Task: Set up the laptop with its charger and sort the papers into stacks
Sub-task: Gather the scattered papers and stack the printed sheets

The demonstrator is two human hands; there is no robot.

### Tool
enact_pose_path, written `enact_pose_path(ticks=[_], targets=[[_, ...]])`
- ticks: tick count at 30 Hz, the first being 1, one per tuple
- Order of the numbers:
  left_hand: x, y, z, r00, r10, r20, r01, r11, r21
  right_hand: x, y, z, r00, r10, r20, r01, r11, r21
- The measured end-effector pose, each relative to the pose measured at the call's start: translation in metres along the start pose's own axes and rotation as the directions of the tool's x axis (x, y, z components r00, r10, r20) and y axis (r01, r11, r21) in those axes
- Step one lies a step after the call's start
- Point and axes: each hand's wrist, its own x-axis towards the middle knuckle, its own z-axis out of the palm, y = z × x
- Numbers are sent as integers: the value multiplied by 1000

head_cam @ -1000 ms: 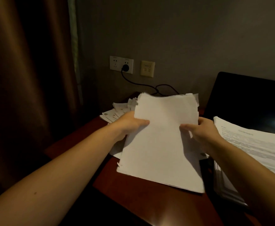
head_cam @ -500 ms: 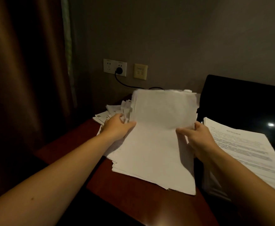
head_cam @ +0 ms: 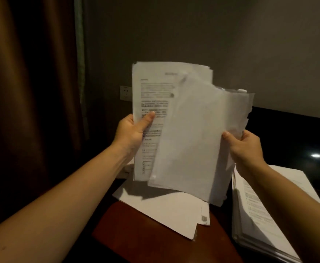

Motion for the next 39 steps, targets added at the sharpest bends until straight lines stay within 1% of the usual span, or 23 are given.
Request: enact_pose_path(ticks=[2,3,5,7,8,10,11,13,15,16,18,19,22,24,26,28,29,31,34,36,39], targets=[[2,9,0,1000,17,17,-17,1000,-5,4,-1,-9,999,-25,-41,19,988,-154],[2,15,0,999,-3,47,3,1000,-17,5,-2,-13,998,-43,-51,31,975,-221],[2,27,2,981,-83,173,93,994,-52,8,-4,-17,996,-58,-65,38,962,-269],[-1,35,6,933,-147,328,187,978,-94,9,-8,-17,998,-38,-59,23,972,-234],[-3,38,9,911,-163,379,223,968,-118,10,-9,-15,999,-21,-44,12,980,-197],[-4,36,16,893,-171,417,247,960,-136,10,-10,-14,1000,20,-7,-20,993,-120],[-4,33,20,899,-169,404,231,967,-110,8,-12,-14,999,46,5,-45,996,-79],[-2,25,26,932,-150,330,162,987,-10,6,-19,-16,993,121,14,-121,992,43],[1,16,28,959,-109,261,93,993,71,4,-28,-19,981,179,72,-189,967,170],[4,13,27,964,-95,247,73,993,95,4,-32,-20,976,192,107,-211,956,206],[7,7,24,965,-94,246,73,993,93,4,-36,-23,970,192,145,-221,951,217],[8,6,22,962,-100,255,87,994,65,3,-37,-24,971,185,153,-216,952,216],[7,5,16,938,-124,324,160,983,-85,4,-33,-24,969,190,158,-221,951,215],[6,8,14,909,-101,405,186,967,-177,4,-24,-20,961,226,160,-249,958,145],[7,12,15,884,-64,463,189,955,-229,1,-13,-15,951,255,174,-270,960,69],[10,14,18,886,-78,456,193,958,-212,-3,-4,-13,939,260,224,-275,961,41],[12,12,18,893,-103,438,199,963,-180,-6,-3,-13,933,249,259,-271,961,53],[14,3,18,904,-169,393,210,976,-65,-7,-3,-16,924,202,326,-248,963,106],[13,-20,17,939,-228,258,214,973,82,-7,-7,-23,921,150,358,-245,940,238],[12,-38,16,950,-247,188,231,967,103,-6,-9,-26,915,150,374,-275,911,309],[11,-56,21,944,-267,193,258,963,75,-6,-11,-28,910,141,390,-290,888,357]])
